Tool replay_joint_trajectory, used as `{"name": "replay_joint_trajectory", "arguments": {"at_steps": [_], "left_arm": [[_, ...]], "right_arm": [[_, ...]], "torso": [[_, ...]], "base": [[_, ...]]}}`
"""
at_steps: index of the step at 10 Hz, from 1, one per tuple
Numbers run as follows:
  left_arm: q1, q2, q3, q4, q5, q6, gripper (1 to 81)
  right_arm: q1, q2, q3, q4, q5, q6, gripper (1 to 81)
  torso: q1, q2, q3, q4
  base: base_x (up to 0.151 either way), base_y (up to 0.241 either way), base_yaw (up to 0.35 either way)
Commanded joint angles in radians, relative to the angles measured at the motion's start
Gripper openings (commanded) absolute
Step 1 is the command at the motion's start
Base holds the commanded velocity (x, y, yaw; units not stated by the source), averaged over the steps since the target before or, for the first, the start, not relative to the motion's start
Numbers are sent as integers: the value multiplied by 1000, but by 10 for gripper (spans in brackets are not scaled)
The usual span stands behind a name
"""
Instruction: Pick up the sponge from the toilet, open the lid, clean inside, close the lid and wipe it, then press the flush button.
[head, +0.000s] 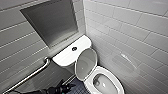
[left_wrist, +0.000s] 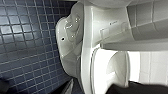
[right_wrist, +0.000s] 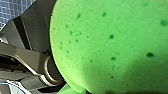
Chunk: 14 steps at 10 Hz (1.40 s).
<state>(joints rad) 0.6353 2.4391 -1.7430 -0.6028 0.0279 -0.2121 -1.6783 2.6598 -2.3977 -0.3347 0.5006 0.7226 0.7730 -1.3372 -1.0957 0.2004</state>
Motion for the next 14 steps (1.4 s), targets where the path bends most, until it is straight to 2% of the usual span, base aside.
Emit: {"name": "replay_joint_trajectory", "arguments": {"at_steps": [1, 2, 6, 8, 10, 12, 14], "left_arm": [[-150, -52, 3, -23, -16, -154, 811], [-180, -55, 3, -22, -37, -193, 811], [-271, -29, -10, -23, -39, -224, 811], [-266, -3, -4, -6, -20, -219, 811], [-205, 31, 29, 36, 44, -188, 811], [-173, 52, 58, 121, 47, -187, 811], [-171, 38, 103, 130, 47, -187, 811]], "right_arm": [[-50, -13, 0, -30, -50, -2, 10], [-56, -15, -1, -27, -39, 0, 10], [-68, -15, 0, -32, -36, 0, 10], [-64, -13, 0, -30, -36, 0, 10], [-56, -13, 11, -33, -37, -3, 10], [-51, -12, 14, -33, -37, -3, 10], [-50, -8, 9, -33, -37, -2, 10]], "torso": [[0, 0, 0, 0], [0, 0, 0, 0], [0, 0, 0, 0], [0, 0, 0, 0], [0, 0, 0, 0], [0, 0, 0, 0], [0, 0, 0, 0]], "base": [[0, 0, 0], [0, 0, 0], [0, 0, 0], [0, 0, 0], [0, 0, 0], [0, 0, 0], [0, 0, 0]]}}
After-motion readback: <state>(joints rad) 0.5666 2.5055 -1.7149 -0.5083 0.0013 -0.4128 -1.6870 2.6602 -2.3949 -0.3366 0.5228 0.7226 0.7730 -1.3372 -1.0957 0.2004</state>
